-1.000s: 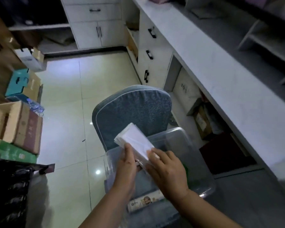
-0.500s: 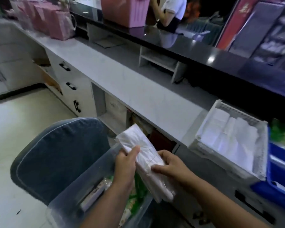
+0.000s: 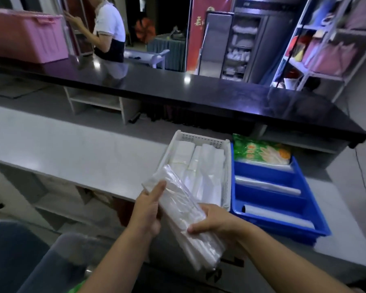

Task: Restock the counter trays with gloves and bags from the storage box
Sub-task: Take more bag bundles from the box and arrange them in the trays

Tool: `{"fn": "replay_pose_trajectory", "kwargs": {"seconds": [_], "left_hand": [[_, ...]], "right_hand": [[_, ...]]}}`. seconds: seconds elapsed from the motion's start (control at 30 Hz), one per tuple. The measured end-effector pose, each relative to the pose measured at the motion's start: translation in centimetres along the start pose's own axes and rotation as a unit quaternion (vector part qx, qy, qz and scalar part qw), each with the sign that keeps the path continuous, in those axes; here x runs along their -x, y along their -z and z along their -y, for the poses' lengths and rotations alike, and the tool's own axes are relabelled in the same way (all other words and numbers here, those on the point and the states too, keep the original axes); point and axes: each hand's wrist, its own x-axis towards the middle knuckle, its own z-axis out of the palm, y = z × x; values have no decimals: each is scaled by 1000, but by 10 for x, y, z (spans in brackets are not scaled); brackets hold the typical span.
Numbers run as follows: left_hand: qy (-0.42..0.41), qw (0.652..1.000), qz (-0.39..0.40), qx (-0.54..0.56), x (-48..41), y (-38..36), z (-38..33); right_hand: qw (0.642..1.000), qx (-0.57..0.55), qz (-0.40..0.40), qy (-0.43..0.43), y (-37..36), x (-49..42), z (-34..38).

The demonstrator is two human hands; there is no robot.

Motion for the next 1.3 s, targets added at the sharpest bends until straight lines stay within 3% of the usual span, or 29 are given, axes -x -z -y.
{"fn": "replay_pose_trajectory", "kwargs": {"seconds": [0.17, 0.3, 0.4, 0.53, 0.6, 0.67, 0.73, 0.8, 0.87, 0.97, 1.07, 1.3], "left_hand": [[34, 997, -41, 56, -32, -86, 27], [-16, 999, -13, 42, -63, -161, 46], [-60, 998, 19, 4, -82, -211, 62], [-85, 994, 39, -58, -98, -251, 89], [-92, 982, 34, -161, -103, -258, 108], [-131, 921, 66, -361, -108, -258, 127], [-177, 775, 146, -589, -112, -260, 141], [-203, 627, 218, -720, -117, -263, 148], [-215, 529, 249, -782, -121, -266, 150], [-221, 485, 248, -809, -124, -266, 151], [-239, 456, 256, -818, -123, -261, 155], [-252, 422, 286, -822, -126, -255, 158]], "right_hand": [[1000, 3, -25, 1, 79, 15, -22], [997, 34, -58, 26, 166, 21, -33], [993, 67, -86, 47, 233, 31, -46], [969, 196, -145, 49, 313, 47, -64], [943, 274, -184, 36, 345, 52, -73], [923, 324, -207, 10, 367, 52, -81], [896, 387, -218, -1, 377, 47, -85], [857, 465, -221, 9, 377, 35, -88], [816, 535, -214, 36, 369, 20, -89], [785, 587, -192, 56, 354, -2, -93], [783, 598, -166, 49, 343, -17, -101], [878, 475, -55, -30, 340, -34, -114]]}}
